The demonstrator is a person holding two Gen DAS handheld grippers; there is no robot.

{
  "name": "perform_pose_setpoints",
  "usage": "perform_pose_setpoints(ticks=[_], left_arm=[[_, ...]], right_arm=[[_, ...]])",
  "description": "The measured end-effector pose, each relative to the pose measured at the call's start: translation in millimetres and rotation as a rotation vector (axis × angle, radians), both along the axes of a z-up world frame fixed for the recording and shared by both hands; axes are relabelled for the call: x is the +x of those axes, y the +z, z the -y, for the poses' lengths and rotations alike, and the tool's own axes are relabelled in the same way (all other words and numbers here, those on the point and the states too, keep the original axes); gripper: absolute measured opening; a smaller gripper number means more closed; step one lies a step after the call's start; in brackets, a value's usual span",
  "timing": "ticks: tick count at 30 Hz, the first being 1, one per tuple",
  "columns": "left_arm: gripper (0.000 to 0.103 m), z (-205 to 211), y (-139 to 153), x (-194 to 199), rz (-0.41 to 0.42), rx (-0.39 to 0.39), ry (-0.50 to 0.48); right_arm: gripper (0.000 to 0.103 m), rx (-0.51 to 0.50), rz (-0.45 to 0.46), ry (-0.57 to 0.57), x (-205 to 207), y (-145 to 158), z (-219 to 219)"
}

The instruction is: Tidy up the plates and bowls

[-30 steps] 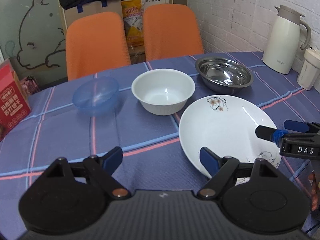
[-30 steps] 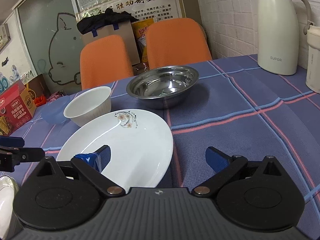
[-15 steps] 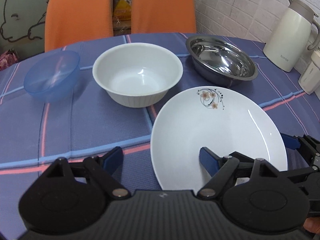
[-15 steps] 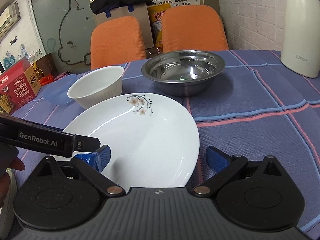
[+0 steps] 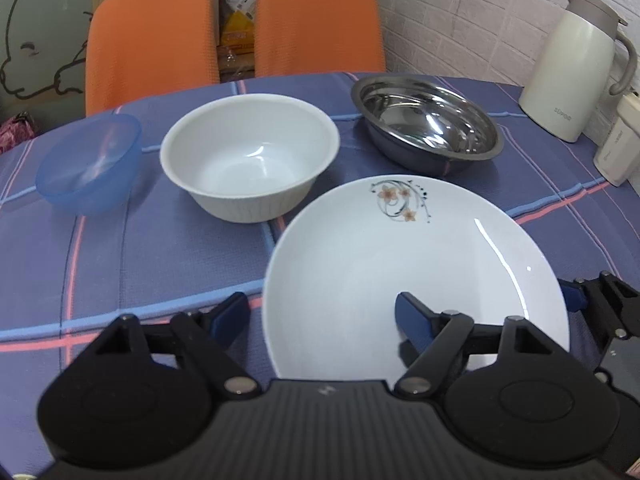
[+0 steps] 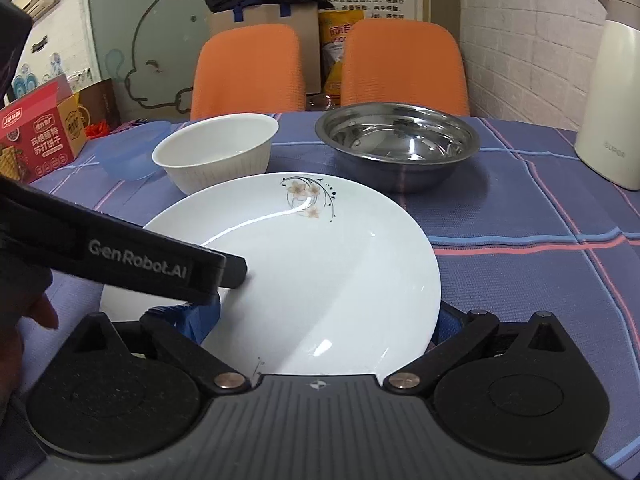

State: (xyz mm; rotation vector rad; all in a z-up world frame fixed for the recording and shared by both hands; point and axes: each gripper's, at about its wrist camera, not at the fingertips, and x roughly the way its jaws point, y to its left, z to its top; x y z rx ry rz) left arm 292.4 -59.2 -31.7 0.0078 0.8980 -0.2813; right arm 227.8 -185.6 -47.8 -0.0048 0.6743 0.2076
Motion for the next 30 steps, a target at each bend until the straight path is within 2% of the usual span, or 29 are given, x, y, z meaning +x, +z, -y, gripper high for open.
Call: perform_pose_setpoints(ticks=[6,9,16,23,30], left_arm=[[0.063,1,5,-6,-0.03,-0.026,0.0],[0.062,1,14,-19,0.003,-0.009,-0.01],[0.062,-21,42,-52,0.044,-0.033,0.005],[0.062,-81,61,-108,0.07,-0.037,0.104],[0.062,-156,58,-161,0.067,-0.016,0.23]], right_arm=[[0.091,0.05,-0.018,-0.043,-8,5,0],[0.091,0.063,0.009,-0.06,-22,11,-5],[0.091,0.059,0.06,-0.049,-50,35,-23],[0.091,0.056,0.093,0.055,-86,49,-72],[0.091,0.078,0.07,0.19,-112,46,-138]])
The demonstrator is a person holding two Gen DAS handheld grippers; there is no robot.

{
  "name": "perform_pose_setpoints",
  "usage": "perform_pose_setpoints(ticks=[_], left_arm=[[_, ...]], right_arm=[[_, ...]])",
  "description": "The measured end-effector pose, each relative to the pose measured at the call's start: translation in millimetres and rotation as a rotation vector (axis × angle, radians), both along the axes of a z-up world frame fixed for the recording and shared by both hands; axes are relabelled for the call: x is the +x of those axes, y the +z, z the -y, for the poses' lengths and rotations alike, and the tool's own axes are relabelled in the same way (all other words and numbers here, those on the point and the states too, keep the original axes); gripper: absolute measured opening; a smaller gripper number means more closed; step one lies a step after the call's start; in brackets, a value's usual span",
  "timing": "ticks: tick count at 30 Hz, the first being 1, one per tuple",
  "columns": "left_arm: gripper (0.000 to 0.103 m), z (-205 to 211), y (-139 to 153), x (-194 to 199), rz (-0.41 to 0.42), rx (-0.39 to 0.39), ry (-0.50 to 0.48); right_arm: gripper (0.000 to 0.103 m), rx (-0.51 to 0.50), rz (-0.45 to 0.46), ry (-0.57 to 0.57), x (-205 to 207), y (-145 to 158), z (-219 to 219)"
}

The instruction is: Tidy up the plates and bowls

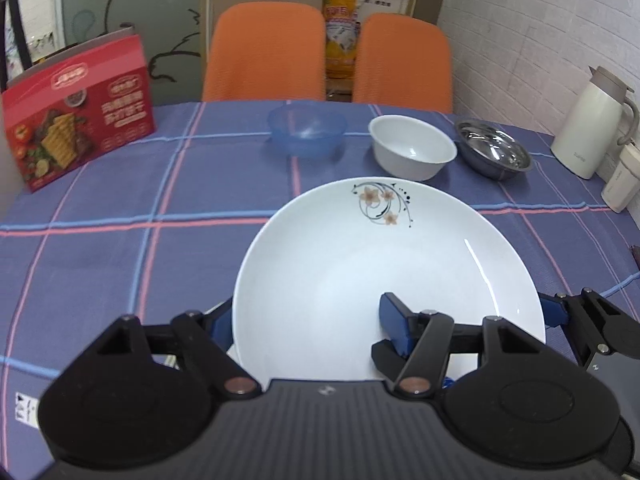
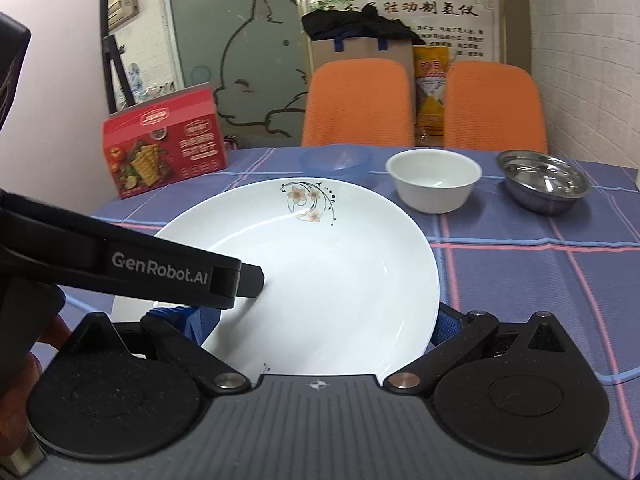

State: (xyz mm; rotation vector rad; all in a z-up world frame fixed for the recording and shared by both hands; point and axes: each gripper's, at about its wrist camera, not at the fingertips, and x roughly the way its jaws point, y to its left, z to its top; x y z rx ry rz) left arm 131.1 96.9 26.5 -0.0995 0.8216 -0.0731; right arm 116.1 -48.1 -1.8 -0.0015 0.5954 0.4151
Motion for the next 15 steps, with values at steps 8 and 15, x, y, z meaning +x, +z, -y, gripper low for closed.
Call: perform_pose_setpoints(ticks=[8,15], left_arm=[[0.063,-49,-23,-29,-0.027,-0.055,0.055],[0.065,-58,-36,-37,-0.001,-0.069,0.059]], right_arm=[[0.091,-0.071,-0.023,0.079,-22,-12,-45],[0.091,-0.113,-0.026,0.102,-33,-26,-54]])
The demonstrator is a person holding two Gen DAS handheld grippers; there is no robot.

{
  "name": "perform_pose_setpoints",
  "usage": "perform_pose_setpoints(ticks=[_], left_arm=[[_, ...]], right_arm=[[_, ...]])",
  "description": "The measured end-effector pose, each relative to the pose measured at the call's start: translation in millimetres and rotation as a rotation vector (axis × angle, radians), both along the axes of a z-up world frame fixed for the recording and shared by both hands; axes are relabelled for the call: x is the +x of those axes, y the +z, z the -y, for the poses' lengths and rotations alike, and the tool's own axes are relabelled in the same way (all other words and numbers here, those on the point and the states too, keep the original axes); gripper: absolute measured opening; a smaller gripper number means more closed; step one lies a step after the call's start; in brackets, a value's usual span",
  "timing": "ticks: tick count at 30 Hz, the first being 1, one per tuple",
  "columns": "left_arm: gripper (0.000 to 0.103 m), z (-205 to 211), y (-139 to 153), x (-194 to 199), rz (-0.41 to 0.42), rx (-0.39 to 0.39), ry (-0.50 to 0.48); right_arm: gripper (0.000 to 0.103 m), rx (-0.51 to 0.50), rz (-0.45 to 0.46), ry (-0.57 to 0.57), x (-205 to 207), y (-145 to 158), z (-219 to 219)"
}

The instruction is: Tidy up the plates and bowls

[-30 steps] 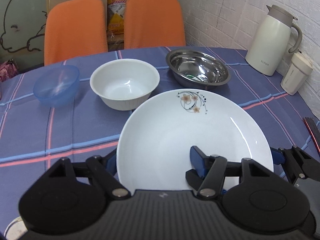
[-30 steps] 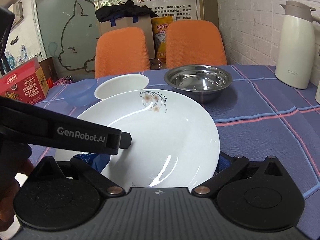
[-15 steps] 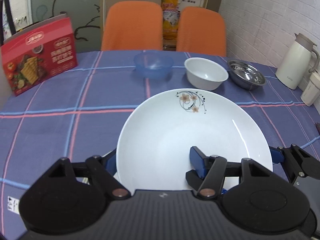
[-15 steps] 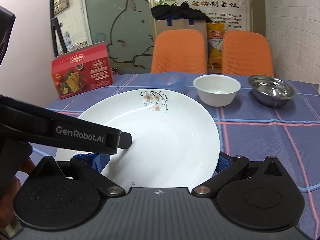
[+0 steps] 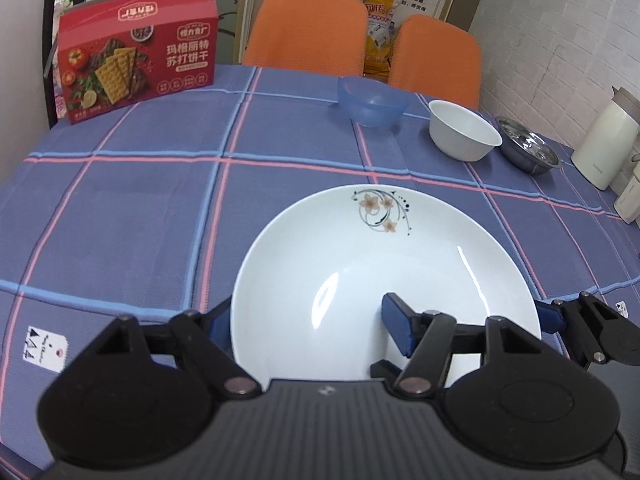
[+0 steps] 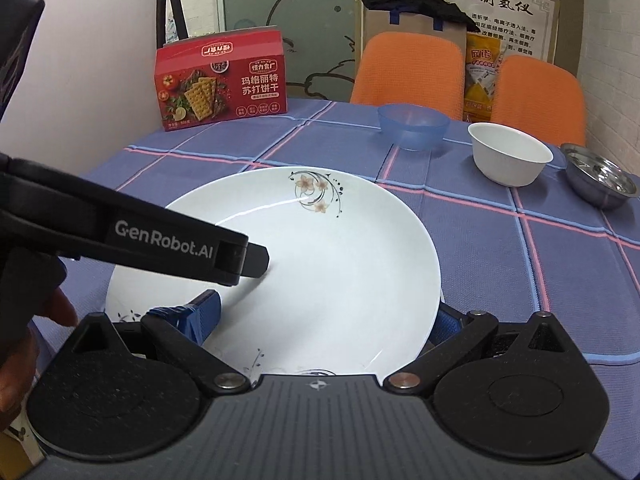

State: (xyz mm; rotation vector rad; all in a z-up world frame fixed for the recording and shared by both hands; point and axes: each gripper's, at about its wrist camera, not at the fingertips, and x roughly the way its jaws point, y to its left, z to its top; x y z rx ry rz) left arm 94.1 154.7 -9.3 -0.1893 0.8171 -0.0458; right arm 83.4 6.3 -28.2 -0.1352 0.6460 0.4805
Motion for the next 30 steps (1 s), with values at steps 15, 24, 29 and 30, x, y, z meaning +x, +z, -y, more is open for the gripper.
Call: perform_pose_setpoints(ticks=[15,24,29,30], left_arm=[[0.094,5,43,-18,0.198,0.043,-0.012],[0.094,19,49,-15,0.212,0.056,-0.023],[0.094,30,51,-11,0.208,0.053,-0.04],[0.095,34,51,-10,0.206,0.054,-0.044]], right_arm=[[0.091,-0.072,0.012,0.018,-4,8,0],[0.089,0.012,0.099,-0.031,-12,29,35],[0.089,0.058,0.084,-0.068,-7,33,56],[0.089,0.065,0.075,-0.08,-5,31,62]])
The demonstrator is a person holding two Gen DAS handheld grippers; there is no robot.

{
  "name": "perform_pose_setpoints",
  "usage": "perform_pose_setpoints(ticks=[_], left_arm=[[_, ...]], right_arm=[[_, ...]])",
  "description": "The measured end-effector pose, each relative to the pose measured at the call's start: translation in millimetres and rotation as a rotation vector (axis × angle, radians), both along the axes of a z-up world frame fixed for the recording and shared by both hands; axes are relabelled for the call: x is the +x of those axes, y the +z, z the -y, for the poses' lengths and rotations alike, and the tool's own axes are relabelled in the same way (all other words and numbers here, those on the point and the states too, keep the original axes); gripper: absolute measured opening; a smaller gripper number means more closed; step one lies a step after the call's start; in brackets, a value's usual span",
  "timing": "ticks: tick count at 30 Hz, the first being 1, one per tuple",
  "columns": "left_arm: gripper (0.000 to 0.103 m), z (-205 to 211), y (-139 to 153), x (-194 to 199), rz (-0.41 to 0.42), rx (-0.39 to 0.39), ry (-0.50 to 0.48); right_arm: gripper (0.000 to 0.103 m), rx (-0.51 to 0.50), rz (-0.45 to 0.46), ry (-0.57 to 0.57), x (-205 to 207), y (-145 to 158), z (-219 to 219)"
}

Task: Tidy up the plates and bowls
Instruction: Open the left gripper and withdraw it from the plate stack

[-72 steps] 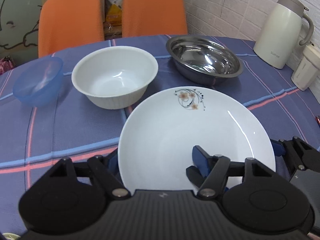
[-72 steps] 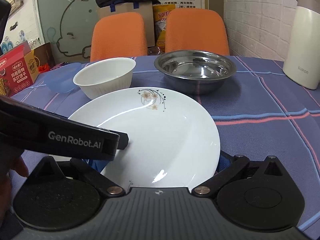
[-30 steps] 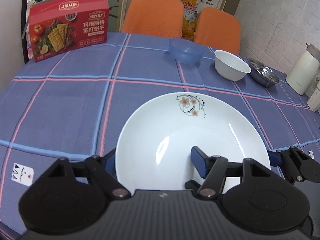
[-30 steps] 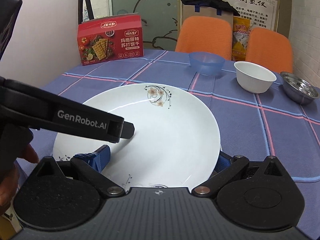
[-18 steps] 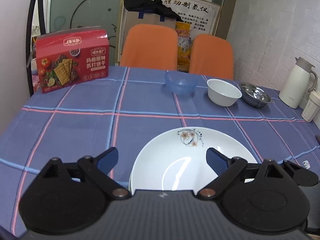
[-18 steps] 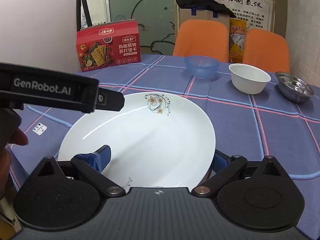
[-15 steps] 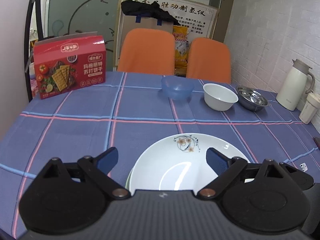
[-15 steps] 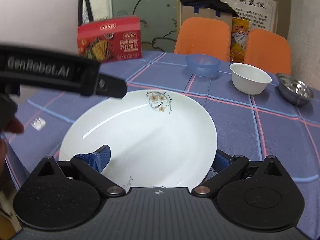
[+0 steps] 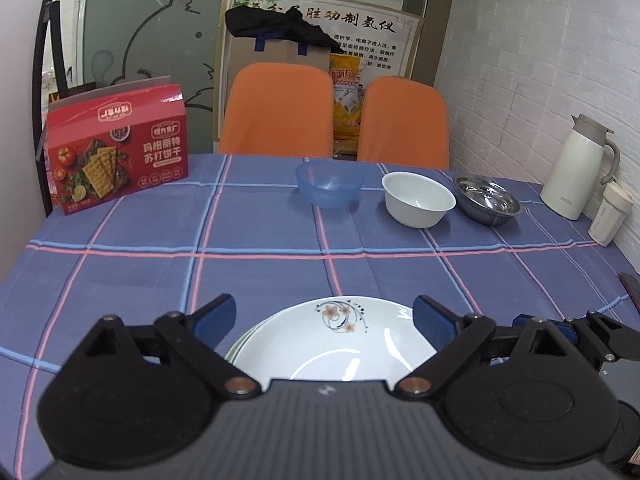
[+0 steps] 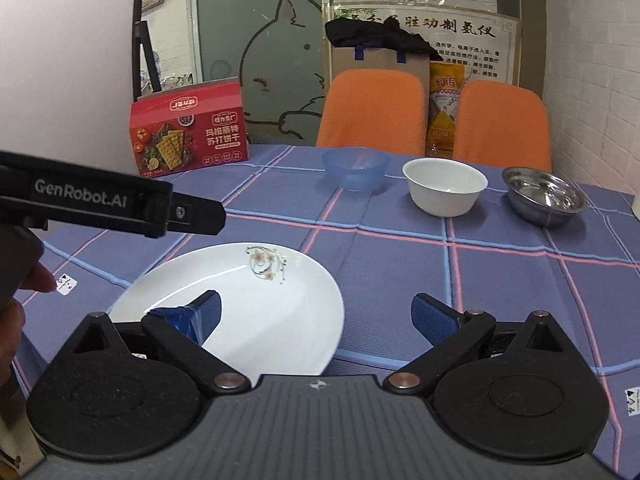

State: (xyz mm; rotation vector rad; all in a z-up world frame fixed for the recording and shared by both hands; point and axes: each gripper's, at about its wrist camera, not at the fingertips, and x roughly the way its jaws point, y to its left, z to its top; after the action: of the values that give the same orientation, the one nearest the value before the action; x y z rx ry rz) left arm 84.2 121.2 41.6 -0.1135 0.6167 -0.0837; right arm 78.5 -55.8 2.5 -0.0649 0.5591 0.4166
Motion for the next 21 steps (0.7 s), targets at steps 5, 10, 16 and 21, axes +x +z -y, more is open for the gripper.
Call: perform_pose_setpoints(ticks=[5,10,16,21], left_arm=[[0.099,26,0,11,-0.014,0.01,-0.044],[0.099,66,3,33,-0.025,0.026,-0.109],[0.099,122,3,66,-0.045,0.061,-0.192],[0.099,163,-5,93,-0.071,0.102,-0.24]], right_arm=[[0.089,0.07,-0.053,-0.08,13,-8,41],[0.089,0.099,-0.049,-0.206,23,-7,93],[0.089,0.116,-0.052,-0.312,38,-6,146],[0.089,0.15,-0.137,-0.354,60,-12,178]])
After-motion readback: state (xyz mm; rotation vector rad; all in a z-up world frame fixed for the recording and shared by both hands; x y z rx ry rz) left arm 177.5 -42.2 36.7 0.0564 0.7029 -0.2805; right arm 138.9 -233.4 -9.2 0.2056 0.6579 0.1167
